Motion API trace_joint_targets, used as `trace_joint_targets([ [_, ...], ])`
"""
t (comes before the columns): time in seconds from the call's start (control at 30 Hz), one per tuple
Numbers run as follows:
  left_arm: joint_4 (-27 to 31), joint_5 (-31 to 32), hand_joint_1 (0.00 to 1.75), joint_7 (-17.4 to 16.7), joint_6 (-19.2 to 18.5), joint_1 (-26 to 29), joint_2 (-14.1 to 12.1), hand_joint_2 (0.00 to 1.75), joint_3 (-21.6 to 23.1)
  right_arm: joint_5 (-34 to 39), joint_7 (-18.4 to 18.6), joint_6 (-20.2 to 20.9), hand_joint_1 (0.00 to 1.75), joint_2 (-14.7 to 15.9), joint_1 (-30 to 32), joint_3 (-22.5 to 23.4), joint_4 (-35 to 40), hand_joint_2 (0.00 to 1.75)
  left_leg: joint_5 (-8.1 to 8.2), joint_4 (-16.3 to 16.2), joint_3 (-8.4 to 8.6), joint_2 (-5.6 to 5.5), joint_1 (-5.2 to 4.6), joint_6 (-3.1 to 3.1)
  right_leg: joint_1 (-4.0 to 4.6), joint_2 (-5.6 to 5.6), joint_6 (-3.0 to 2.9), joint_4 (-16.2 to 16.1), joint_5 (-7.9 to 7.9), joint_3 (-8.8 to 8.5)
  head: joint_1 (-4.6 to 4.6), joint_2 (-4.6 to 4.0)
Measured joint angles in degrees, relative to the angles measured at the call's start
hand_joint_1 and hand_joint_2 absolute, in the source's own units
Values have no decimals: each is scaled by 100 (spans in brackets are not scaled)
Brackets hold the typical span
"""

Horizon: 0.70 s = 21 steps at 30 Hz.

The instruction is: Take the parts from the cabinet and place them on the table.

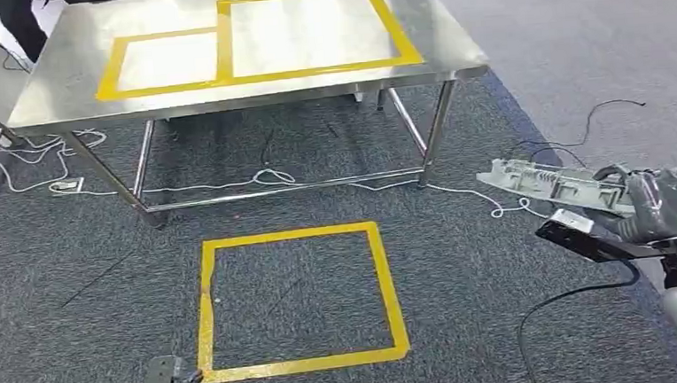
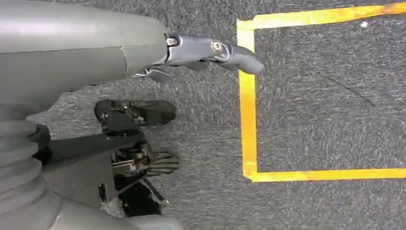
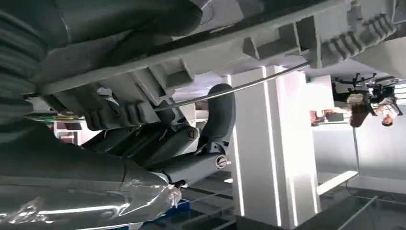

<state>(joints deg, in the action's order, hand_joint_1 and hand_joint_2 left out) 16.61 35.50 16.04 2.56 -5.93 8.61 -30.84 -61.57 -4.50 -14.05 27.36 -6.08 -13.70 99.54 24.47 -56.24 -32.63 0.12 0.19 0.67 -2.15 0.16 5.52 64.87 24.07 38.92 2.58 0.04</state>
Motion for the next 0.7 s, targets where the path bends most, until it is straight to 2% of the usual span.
trace_joint_targets([
  [0.03,0,0,0,-2,0,-1,2,175,0,0,2,0,175,13,-17,-2,-7,175,40,-57,1,-2,22,-60,-35,-42,56,-510,-133,-275,7,0],
  [0.07,2,0,0,-2,0,-6,-29,175,0,-2,2,2,175,7,-44,-24,-35,175,74,-85,-30,-6,-22,-122,14,15,53,-527,-15,-350,13,0],
  [0.1,4,0,0,0,0,-2,-20,175,0,-9,-2,0,175,20,-68,-33,-37,175,77,-125,-46,-10,-22,-136,3,63,-102,-550,-44,-320,11,0],
  [0.13,2,0,0,0,0,-2,-17,175,0,-20,7,0,175,22,-76,-48,-55,175,59,-103,-43,-12,-24,-149,5,63,-148,-535,-39,-295,-37,0],
  [0.2,4,0,0,-2,2,-3,-20,175,0,-31,4,0,175,26,-86,-70,-72,175,56,-82,-46,-10,-14,-183,19,75,-236,-498,-25,-257,-41,0],
  [0.23,4,0,0,0,0,-7,-20,175,0,-31,7,0,175,31,-85,-72,-77,175,115,-116,-51,-9,-4,-225,10,74,-289,-507,-23,-269,-44,0],
  [0.27,4,0,0,0,0,-10,-17,175,2,-31,7,0,175,31,-87,-76,-77,175,263,-316,-146,-10,-9,-244,10,73,-327,-508,-21,-272,-53,0],
  [0.33,4,0,0,0,0,-11,-15,175,2,-31,4,0,175,31,-88,-100,-81,175,710,-1229,-597,-10,-7,-265,22,74,-357,-508,-12,-266,-48,0],
  [0.37,4,0,0,0,0,-5,-15,175,2,-33,4,0,175,31,-88,-114,-90,175,875,-1686,-833,-10,-9,-258,33,74,-370,-508,-4,-267,-50,0],
  [0.4,4,0,0,0,0,-2,-13,175,2,-33,4,0,175,31,-88,-127,-94,175,918,-1969,-1009,-10,-10,-243,47,78,-373,-508,-1,-270,-48,0],
  [0.43,4,0,0,0,0,0,-13,175,2,-33,4,0,175,31,-88,-133,-98,175,797,-1940,-1025,-10,-15,-214,59,85,-377,-508,2,-281,-48,0],
  [0.47,4,0,0,0,0,-1,-15,175,0,-33,4,0,175,31,-90,-138,-98,175,557,-1673,-926,-11,-25,-175,76,92,-386,-508,9,-293,-48,0],
  [0.53,4,0,0,0,0,-3,-15,175,2,-31,4,0,175,31,-95,-140,-98,175,13,-698,-472,-24,-64,-57,101,107,-378,-510,20,-332,-48,0],
  [0.57,4,0,0,0,2,-5,-28,175,2,-31,4,0,175,31,-100,-140,-98,175,-110,-319,-295,-51,-99,27,88,108,-371,-514,24,-325,-44,0],
  [0.6,4,0,0,0,9,-9,-33,175,2,-33,7,0,175,31,-117,-144,-105,175,-34,-149,-230,-45,-98,40,130,126,-343,-489,37,-297,-46,0],
  [0.63,4,0,0,-2,13,-12,-20,175,2,-35,4,0,175,35,-119,-144,-107,175,-30,-152,-252,-37,-112,-24,101,126,-313,-504,24,-278,-40,0],
  [0.7,4,0,0,0,15,-3,-20,175,2,-33,4,0,175,39,-119,-144,-107,175,-35,-130,-250,-36,-130,2,81,128,-234,-567,4,-303,-46,0],
])
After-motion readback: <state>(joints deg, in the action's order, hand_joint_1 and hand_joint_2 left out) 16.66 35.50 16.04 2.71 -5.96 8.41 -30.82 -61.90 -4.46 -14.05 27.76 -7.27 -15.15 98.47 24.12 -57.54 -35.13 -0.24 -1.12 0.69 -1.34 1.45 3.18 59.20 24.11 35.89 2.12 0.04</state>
